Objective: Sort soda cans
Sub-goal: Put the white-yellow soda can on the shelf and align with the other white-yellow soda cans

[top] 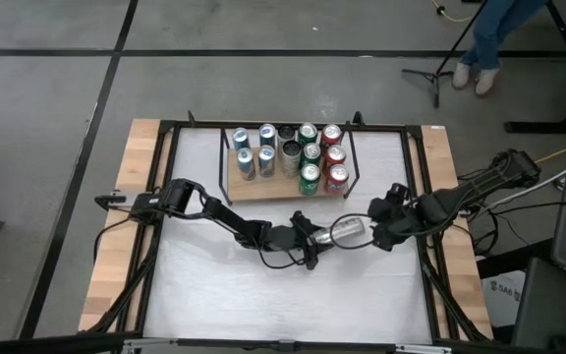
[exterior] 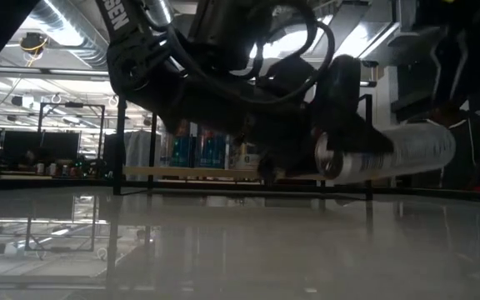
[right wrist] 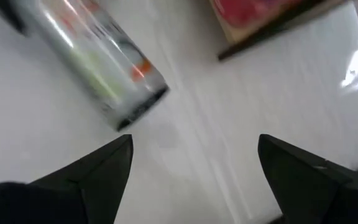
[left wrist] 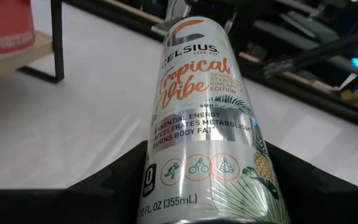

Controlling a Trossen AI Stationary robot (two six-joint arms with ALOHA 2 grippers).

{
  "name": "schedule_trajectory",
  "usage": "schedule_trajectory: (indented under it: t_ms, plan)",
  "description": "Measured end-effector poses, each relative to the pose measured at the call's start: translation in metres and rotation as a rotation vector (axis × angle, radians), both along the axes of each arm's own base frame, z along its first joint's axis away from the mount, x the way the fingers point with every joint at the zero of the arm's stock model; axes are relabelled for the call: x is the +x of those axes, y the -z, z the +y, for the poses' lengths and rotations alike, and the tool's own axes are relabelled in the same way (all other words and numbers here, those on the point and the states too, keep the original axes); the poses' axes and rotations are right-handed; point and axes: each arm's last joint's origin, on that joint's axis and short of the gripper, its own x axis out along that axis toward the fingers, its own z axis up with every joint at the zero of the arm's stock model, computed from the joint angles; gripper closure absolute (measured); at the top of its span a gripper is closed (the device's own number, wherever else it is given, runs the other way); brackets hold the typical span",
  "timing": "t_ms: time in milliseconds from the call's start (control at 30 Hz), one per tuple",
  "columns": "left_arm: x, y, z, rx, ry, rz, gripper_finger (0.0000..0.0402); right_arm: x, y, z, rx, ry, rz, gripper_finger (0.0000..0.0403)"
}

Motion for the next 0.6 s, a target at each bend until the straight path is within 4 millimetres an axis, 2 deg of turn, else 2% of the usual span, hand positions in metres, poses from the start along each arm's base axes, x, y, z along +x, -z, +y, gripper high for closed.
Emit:
schedule_trajectory:
  t_ms: [200,600]
  plan:
    - [0.001,-0.002,0.000,-0.004,-0.002,-0.024,0.0163,-0.009,0.015,-0.005,-0.021,0.067,0.051,0.0068]
    - [0.000,-0.005,-0.004,0.006,0.008,-0.045,0.0163,-0.002,0.032,-0.003,-0.026,0.077,-0.055,0.0068]
